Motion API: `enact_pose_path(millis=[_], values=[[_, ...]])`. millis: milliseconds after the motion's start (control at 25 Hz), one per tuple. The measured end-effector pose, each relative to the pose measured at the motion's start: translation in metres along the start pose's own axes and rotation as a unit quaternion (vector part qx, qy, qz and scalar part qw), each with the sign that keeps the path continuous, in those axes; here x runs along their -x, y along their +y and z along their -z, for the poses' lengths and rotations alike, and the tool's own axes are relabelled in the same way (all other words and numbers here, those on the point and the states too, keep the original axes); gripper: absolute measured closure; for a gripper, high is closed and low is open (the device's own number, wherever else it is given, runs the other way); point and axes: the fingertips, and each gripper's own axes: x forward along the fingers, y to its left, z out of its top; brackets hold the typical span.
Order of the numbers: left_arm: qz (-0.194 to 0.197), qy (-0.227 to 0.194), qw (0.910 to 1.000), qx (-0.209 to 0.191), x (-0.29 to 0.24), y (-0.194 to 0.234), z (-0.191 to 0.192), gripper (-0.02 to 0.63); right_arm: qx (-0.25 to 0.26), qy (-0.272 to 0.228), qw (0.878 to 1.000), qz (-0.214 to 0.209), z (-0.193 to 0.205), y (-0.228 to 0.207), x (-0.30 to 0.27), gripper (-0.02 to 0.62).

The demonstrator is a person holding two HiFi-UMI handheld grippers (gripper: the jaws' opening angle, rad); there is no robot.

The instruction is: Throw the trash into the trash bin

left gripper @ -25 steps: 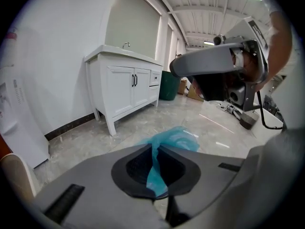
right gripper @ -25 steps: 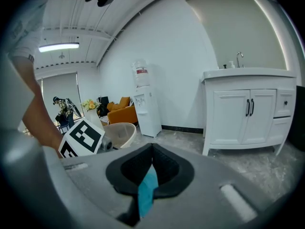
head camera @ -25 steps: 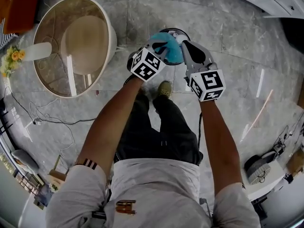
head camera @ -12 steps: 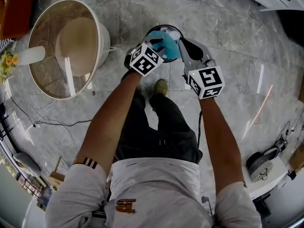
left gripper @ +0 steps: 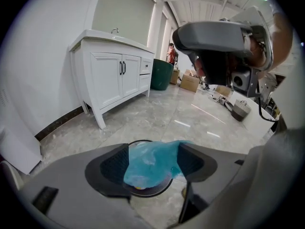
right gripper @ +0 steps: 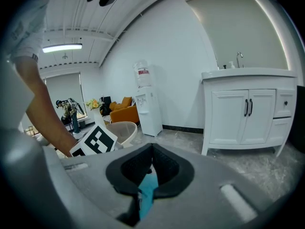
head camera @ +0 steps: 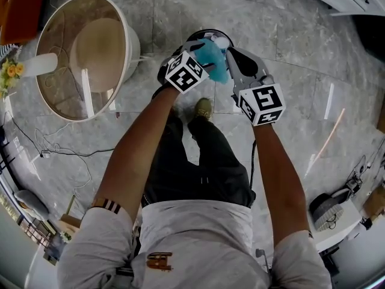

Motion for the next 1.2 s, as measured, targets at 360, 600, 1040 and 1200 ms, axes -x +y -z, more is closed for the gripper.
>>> enact_pose_path(millis=[360,600,1040,1200], values=[[-0.043,0.024,0.9986,0.019,0.002,0.019,0.011,0.298,-0.010,0.004,1.000,0.006,0.012,0.000,0.005,0.594],[-0.042,-0.014,0.9985,0.031,0.010,0.017,-0.003,0.299,-0.018,0.006,1.000,0.010,0.016,-0.003,0.012,0.594],[-0.078,-0.146,0.9854,0.041,0.078,0.027,-0.073,0.580,-0.001,-0.018,1.000,0.002,-0.027,0.003,0.006,0.594],[-0.104,-0.193,0.9742,0.052,0.125,0.034,-0.101,0.606,0.011,-0.031,0.999,-0.011,-0.056,0.017,0.004,0.594]])
